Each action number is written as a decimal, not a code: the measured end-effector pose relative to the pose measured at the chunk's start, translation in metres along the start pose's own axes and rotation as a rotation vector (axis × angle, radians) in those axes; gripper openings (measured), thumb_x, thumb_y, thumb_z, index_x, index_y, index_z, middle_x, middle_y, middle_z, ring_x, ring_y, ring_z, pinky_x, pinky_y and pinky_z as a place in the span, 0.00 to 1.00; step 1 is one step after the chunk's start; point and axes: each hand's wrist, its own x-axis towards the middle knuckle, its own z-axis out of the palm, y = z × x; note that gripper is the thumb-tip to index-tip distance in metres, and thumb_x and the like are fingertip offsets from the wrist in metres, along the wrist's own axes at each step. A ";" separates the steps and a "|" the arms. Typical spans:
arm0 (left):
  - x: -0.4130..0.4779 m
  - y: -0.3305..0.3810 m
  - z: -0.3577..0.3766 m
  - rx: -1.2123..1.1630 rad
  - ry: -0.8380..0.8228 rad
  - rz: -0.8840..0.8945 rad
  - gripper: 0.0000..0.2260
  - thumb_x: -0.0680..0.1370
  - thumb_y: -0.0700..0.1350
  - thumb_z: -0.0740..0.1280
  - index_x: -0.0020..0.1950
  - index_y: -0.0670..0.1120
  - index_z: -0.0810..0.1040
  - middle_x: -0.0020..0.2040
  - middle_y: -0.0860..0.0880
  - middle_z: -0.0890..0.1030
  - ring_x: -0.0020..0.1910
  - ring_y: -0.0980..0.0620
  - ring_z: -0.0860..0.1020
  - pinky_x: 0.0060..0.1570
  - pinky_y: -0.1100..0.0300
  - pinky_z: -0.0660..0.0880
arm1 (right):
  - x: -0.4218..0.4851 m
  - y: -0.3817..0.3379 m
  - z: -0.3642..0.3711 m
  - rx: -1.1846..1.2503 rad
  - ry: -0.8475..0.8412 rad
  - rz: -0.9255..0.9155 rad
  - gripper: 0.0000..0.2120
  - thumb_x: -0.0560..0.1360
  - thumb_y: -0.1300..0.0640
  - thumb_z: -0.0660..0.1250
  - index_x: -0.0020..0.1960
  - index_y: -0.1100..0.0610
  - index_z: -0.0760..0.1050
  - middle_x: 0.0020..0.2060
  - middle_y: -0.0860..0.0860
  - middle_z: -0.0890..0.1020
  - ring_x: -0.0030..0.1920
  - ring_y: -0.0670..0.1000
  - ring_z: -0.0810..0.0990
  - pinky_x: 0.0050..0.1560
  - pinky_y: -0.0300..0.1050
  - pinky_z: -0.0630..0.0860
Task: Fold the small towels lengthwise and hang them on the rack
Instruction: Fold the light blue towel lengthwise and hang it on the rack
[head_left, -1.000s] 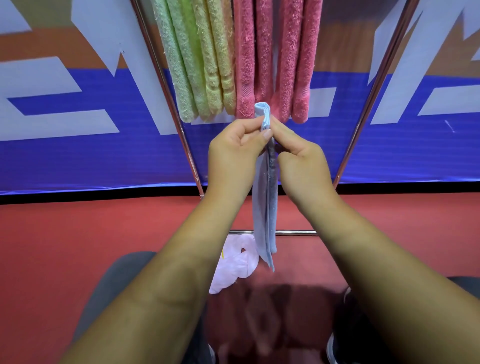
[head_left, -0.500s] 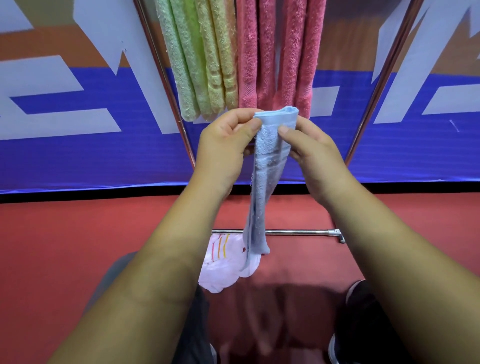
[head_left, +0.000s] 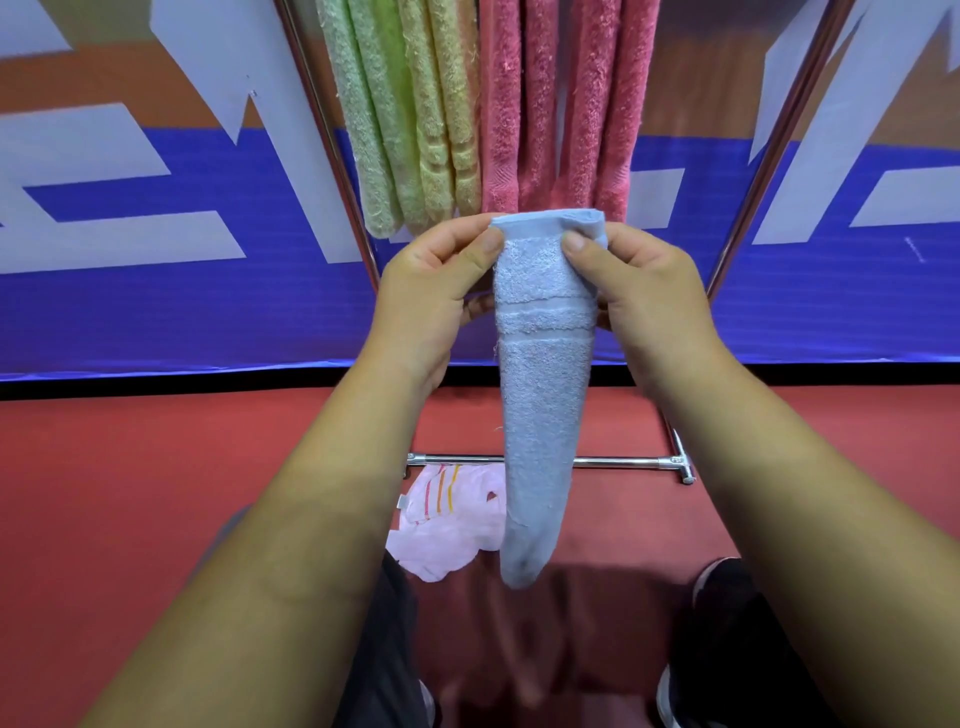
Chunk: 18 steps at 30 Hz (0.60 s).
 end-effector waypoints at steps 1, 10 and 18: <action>0.001 -0.001 0.000 -0.009 0.000 -0.004 0.08 0.84 0.43 0.71 0.62 0.47 0.86 0.51 0.46 0.87 0.47 0.52 0.84 0.50 0.54 0.80 | 0.000 0.000 0.000 -0.011 0.004 -0.004 0.09 0.82 0.54 0.73 0.57 0.57 0.88 0.54 0.62 0.89 0.50 0.53 0.85 0.61 0.66 0.82; 0.006 -0.021 -0.004 0.104 -0.190 -0.067 0.16 0.79 0.47 0.74 0.66 0.44 0.83 0.56 0.47 0.88 0.53 0.50 0.84 0.57 0.54 0.80 | 0.003 0.001 -0.007 -0.022 0.064 0.000 0.08 0.82 0.54 0.73 0.58 0.54 0.88 0.51 0.57 0.90 0.50 0.53 0.86 0.62 0.68 0.82; 0.001 -0.039 0.007 0.367 -0.332 -0.091 0.14 0.77 0.36 0.78 0.62 0.38 0.85 0.60 0.39 0.87 0.55 0.50 0.84 0.67 0.47 0.80 | 0.005 -0.002 -0.019 -0.037 0.135 -0.045 0.06 0.82 0.55 0.72 0.53 0.52 0.88 0.48 0.53 0.87 0.49 0.51 0.83 0.60 0.67 0.82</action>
